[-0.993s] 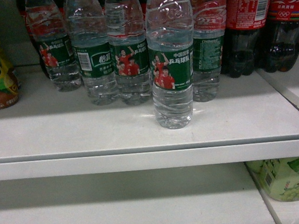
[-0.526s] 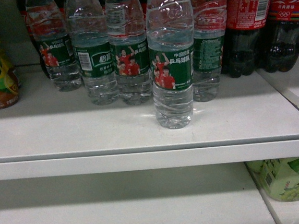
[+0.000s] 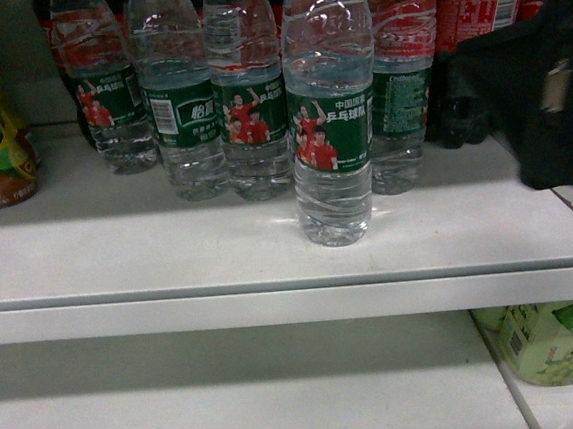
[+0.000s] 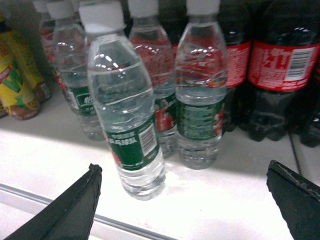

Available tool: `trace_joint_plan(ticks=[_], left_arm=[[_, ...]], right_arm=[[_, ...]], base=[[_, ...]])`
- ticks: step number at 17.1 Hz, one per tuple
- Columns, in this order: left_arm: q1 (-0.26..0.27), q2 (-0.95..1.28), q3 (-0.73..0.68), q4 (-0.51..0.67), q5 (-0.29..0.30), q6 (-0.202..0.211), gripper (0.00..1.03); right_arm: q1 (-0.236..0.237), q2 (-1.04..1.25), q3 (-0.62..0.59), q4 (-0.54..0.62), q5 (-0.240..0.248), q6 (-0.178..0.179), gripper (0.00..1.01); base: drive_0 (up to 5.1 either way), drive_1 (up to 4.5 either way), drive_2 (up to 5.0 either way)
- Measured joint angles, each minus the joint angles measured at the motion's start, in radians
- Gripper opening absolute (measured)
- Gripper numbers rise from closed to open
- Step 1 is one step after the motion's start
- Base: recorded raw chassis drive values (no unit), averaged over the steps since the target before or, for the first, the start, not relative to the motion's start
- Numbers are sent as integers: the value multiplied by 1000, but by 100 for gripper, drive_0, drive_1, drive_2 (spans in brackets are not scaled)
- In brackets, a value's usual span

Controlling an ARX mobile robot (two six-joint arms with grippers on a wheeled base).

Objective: Move water from second to third shelf

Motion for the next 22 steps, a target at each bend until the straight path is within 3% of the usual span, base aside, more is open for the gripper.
trace_joint_plan(ticks=[11,22], left_arm=[[0,0,0,0,0,0,98],[0,0,0,0,0,0,98]], right_arm=[[97,242,106,-13,-68,94,98],[124,340,244,-69,-34,150,98]], base=[[0,0,0],[0,0,0]])
